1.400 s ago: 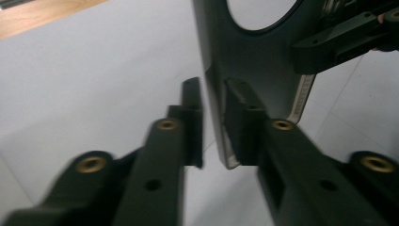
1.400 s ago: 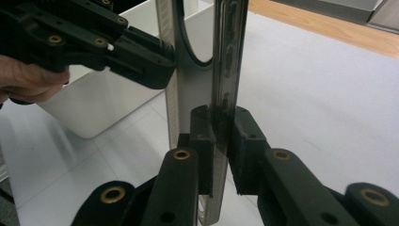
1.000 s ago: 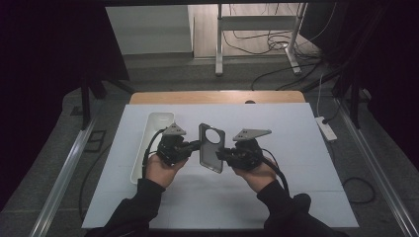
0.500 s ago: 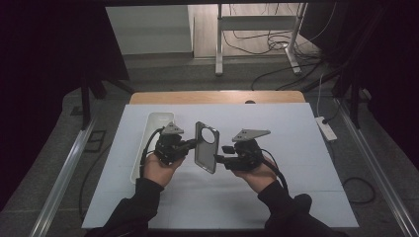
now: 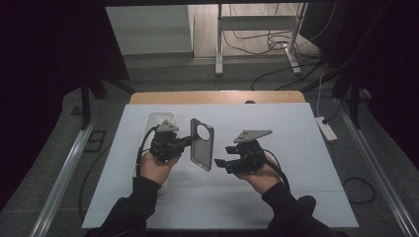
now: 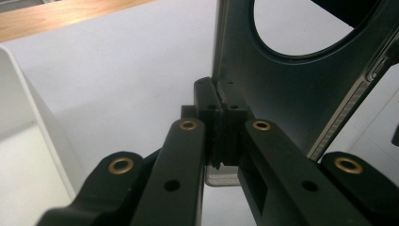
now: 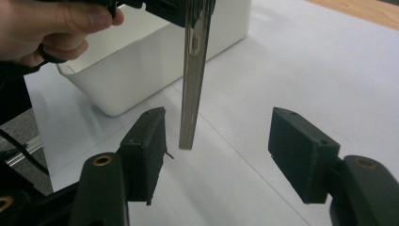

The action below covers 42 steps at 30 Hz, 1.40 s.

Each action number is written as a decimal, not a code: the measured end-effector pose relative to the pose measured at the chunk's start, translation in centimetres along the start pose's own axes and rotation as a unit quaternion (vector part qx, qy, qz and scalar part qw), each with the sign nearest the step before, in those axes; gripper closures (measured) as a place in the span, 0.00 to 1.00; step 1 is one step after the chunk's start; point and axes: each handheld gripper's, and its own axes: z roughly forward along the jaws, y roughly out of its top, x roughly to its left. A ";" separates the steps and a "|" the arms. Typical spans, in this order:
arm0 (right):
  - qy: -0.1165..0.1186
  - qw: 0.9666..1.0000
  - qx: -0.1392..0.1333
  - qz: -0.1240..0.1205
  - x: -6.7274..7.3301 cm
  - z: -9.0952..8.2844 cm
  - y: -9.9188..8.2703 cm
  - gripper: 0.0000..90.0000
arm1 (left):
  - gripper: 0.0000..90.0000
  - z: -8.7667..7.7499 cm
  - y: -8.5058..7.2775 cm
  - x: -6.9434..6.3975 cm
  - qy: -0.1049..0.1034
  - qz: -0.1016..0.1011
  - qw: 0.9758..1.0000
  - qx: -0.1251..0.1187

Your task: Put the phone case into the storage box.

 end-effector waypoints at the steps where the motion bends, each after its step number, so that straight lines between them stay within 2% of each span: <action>1: -0.002 1.000 0.002 -0.001 0.0 -0.1 0.0 0.40 | 0.99 0.0 0.0 0.0 0.000 0.000 1.000 0.000; 18: -0.008 1.000 0.007 0.004 -0.7 -1.5 -1.3 0.36 | 0.99 -1.4 0.5 1.2 0.014 -0.012 1.000 -0.016; 31: -0.016 1.000 0.012 0.014 -1.7 -2.7 -2.5 0.33 | 0.99 -2.0 0.6 2.2 0.020 -0.017 1.000 -0.016; 42: -0.017 0.999 0.021 0.024 -2.0 -3.6 -3.5 0.32 | 0.99 -2.8 1.0 2.8 0.023 -0.021 0.999 -0.019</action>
